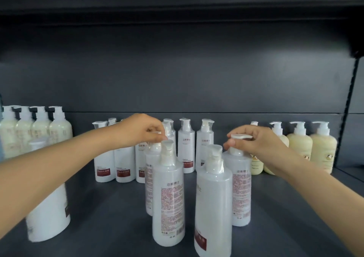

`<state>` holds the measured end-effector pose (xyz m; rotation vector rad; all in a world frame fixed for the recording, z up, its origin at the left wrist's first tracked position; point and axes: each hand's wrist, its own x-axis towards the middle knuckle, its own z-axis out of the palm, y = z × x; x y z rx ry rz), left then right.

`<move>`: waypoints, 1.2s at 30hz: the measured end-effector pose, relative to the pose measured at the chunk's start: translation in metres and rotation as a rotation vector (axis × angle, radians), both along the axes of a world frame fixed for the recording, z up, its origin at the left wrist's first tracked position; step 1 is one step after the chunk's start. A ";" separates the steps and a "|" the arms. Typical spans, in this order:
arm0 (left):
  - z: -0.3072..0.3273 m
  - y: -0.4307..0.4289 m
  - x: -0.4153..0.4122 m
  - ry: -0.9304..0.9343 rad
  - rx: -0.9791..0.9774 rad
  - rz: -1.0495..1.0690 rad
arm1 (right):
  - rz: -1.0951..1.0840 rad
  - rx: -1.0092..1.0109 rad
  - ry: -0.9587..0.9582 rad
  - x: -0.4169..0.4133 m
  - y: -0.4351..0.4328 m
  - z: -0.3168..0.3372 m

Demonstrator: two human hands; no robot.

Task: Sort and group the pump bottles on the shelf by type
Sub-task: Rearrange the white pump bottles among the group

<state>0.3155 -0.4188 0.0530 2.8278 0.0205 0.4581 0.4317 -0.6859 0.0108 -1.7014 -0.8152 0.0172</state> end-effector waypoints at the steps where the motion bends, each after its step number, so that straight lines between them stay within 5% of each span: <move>1: 0.003 0.000 0.003 0.016 0.022 -0.008 | 0.002 0.010 0.003 0.000 0.003 0.001; 14: 0.028 -0.003 0.060 -0.037 0.040 -0.155 | -0.027 0.070 -0.024 0.021 0.044 0.016; 27: 0.007 0.000 0.122 -0.067 0.115 -0.083 | -0.002 0.061 -0.051 0.089 0.086 0.008; 36: 0.006 -0.007 0.138 0.161 0.201 -0.040 | 0.010 0.088 -0.065 0.102 0.097 -0.011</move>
